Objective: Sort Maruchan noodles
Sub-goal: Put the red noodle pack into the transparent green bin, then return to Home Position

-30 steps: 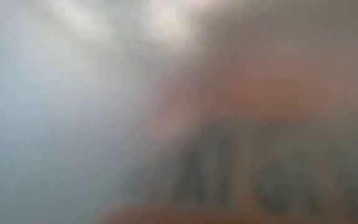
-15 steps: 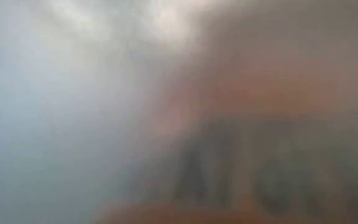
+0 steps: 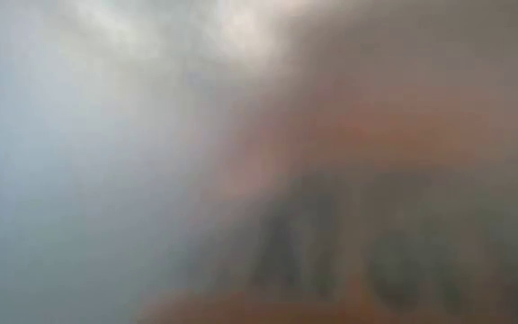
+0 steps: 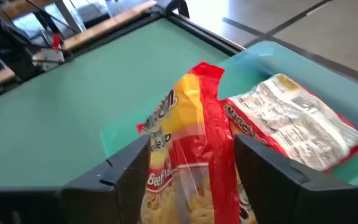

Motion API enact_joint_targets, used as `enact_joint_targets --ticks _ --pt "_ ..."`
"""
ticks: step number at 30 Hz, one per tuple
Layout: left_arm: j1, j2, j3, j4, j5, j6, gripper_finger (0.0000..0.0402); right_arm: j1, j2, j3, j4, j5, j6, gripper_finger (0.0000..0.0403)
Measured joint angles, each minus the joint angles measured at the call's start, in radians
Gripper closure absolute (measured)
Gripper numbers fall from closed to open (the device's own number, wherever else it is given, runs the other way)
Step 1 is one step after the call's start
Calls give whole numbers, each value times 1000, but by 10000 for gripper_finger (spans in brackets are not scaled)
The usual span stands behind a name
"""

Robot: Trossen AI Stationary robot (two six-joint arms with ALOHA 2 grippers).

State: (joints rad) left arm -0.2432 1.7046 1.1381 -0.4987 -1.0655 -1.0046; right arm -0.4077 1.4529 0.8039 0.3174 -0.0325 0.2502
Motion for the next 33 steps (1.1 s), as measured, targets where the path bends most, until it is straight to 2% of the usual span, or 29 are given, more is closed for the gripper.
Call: enact_joint_targets --ticks 3,8,15,20,25,33 --pt "0 0 0 -2 0 0 326 -10 -33 36 -120 7 -30 166" --pt "0 -1 0 -15 1 13 326 -8 -108 62 -244 -1 -59 161" --pt "0 -74 0 -183 2 19 326 26 -246 34 -395 -19 -67 161" --pt "-11 -168 0 -372 15 -12 326 79 -349 -38 -381 -13 -29 161" --pt "-15 -278 -42 -565 37 -151 326 160 -437 -139 -356 85 -9 161" --pt "-21 -507 -290 -554 92 -302 326 302 -566 -367 -134 112 83 161"
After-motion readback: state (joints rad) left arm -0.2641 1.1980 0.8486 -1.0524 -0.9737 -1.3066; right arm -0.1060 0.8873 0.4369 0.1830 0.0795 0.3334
